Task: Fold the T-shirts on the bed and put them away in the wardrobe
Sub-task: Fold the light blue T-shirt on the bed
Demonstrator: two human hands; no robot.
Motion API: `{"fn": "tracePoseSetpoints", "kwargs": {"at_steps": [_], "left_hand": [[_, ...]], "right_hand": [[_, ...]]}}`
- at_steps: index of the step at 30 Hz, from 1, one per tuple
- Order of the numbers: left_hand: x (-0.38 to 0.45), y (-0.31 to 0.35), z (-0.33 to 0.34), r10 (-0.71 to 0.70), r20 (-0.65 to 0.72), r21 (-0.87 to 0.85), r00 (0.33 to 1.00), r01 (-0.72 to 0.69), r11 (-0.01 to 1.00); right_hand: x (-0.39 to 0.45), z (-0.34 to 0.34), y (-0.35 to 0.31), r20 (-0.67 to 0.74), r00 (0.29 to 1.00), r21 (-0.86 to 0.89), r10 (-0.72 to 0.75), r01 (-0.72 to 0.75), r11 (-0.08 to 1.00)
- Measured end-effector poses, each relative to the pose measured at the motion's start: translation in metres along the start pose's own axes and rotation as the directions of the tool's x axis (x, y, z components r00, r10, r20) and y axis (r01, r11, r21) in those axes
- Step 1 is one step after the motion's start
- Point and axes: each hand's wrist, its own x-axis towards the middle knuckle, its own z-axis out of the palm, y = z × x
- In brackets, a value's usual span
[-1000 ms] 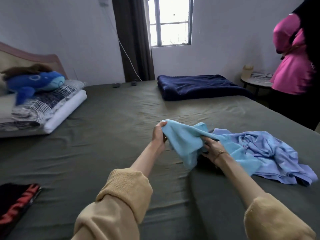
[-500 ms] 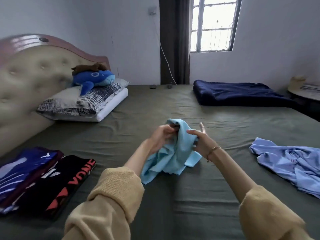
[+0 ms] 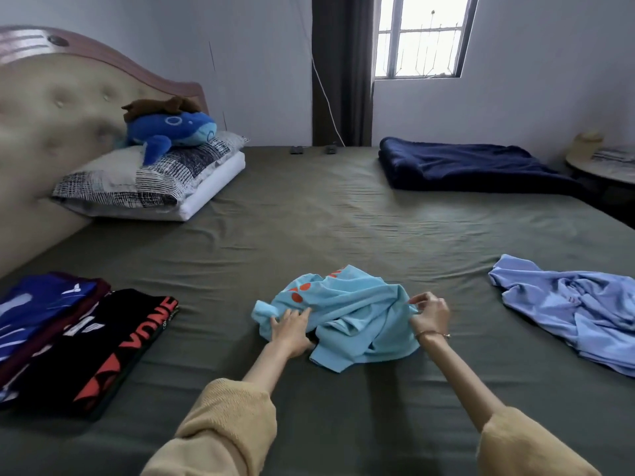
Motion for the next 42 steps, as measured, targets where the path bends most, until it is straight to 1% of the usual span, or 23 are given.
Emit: {"fn": "tracePoseSetpoints", "kwargs": {"at_steps": [2,4,6,7,11,13,14,16,17,19,22,24,26,28,31,33,35,36,37,38,39,40,42], "left_hand": [[0.003,0.001,0.004,0.027,-0.117,0.119,0.993,-0.013,0.993],[0.004,0.000,0.004,0.035,-0.206,0.116,0.978,-0.011,0.993],[0.003,-0.002,-0.002,0.037,-0.237,0.082,0.971,-0.018,0.996],[0.002,-0.003,-0.006,0.032,-0.251,0.042,0.967,-0.022,0.999],[0.001,-0.008,-0.026,-0.039,-0.335,-0.256,0.941,-0.052,0.965],[0.000,-0.011,-0.036,-0.067,-0.366,-0.392,0.928,-0.088,0.916],[0.000,-0.013,-0.041,-0.084,-0.379,-0.448,0.922,-0.104,0.888],[0.000,-0.018,-0.053,-0.115,-0.394,-0.550,0.912,-0.133,0.825],[-0.001,-0.021,-0.059,-0.121,-0.402,-0.585,0.908,-0.153,0.796],[-0.005,-0.029,-0.071,-0.128,-0.426,-0.612,0.896,-0.181,0.770],[-0.010,-0.039,-0.090,-0.104,-0.485,-0.558,0.868,-0.216,0.802],[-0.012,-0.045,-0.105,-0.074,-0.540,-0.493,0.838,-0.244,0.835],[-0.013,-0.050,-0.123,-0.066,-0.606,-0.427,0.792,-0.255,0.867],[-0.018,-0.049,-0.142,-0.091,-0.687,-0.380,0.721,-0.251,0.890],[-0.032,-0.032,-0.172,-0.171,-0.812,-0.346,0.558,-0.225,0.911],[-0.043,-0.020,-0.195,-0.283,-0.854,-0.395,0.438,-0.188,0.899],[-0.052,-0.016,-0.214,-0.366,-0.873,-0.438,0.321,-0.190,0.878],[-0.055,-0.016,-0.220,-0.368,-0.880,-0.437,0.300,-0.209,0.875],[-0.056,-0.016,-0.224,-0.357,-0.880,-0.437,0.313,-0.241,0.866],[-0.057,-0.016,-0.225,-0.347,-0.869,-0.452,0.353,-0.279,0.847],[-0.056,-0.016,-0.222,-0.335,-0.843,-0.477,0.421,-0.297,0.827],[-0.055,-0.016,-0.215,-0.315,-0.808,-0.493,0.497,-0.280,0.824],[-0.052,-0.021,-0.194,-0.258,-0.724,-0.462,0.639,-0.173,0.870]], "right_hand": [[-0.011,0.008,-0.003,0.089,0.994,0.065,-0.056,0.050,0.997],[-0.020,0.012,-0.007,0.172,0.980,0.121,-0.095,0.075,0.990],[-0.025,0.013,-0.008,0.214,0.969,0.137,-0.122,0.094,0.986],[-0.024,0.015,-0.007,0.228,0.964,0.141,-0.137,0.106,0.984],[-0.029,0.024,-0.011,0.283,0.941,0.091,-0.185,0.166,0.982],[-0.034,0.030,-0.014,0.379,0.914,-0.030,-0.143,0.167,0.986],[-0.037,0.033,-0.015,0.430,0.897,-0.155,-0.102,0.185,0.970],[-0.042,0.039,-0.015,0.468,0.882,-0.401,-0.056,0.269,0.876],[-0.044,0.041,-0.014,0.451,0.890,-0.447,-0.070,0.293,0.845],[-0.047,0.042,-0.018,0.377,0.920,-0.405,-0.105,0.266,0.875],[-0.039,0.034,-0.028,0.224,0.958,-0.313,-0.177,0.242,0.918],[-0.026,0.019,-0.040,0.077,0.968,-0.197,-0.240,0.251,0.948],[-0.013,0.001,-0.057,-0.046,0.961,-0.049,-0.272,0.270,0.962],[-0.002,-0.016,-0.076,-0.139,0.950,0.057,-0.280,0.290,0.955],[0.003,-0.038,-0.105,-0.268,0.922,0.187,-0.279,0.334,0.924],[0.004,-0.049,-0.118,-0.352,0.894,0.293,-0.279,0.388,0.874],[-0.002,-0.059,-0.124,-0.388,0.846,0.312,-0.365,0.494,0.812],[-0.005,-0.063,-0.124,-0.378,0.822,0.261,-0.425,0.535,0.803],[-0.006,-0.064,-0.122,-0.354,0.810,0.166,-0.467,0.546,0.821],[-0.007,-0.064,-0.119,-0.316,0.815,0.043,-0.486,0.524,0.851],[-0.007,-0.062,-0.115,-0.271,0.834,-0.075,-0.480,0.479,0.875],[-0.007,-0.059,-0.109,-0.222,0.858,-0.161,-0.463,0.436,0.886],[-0.010,-0.050,-0.097,-0.116,0.906,-0.223,-0.407,0.376,0.899]]}}
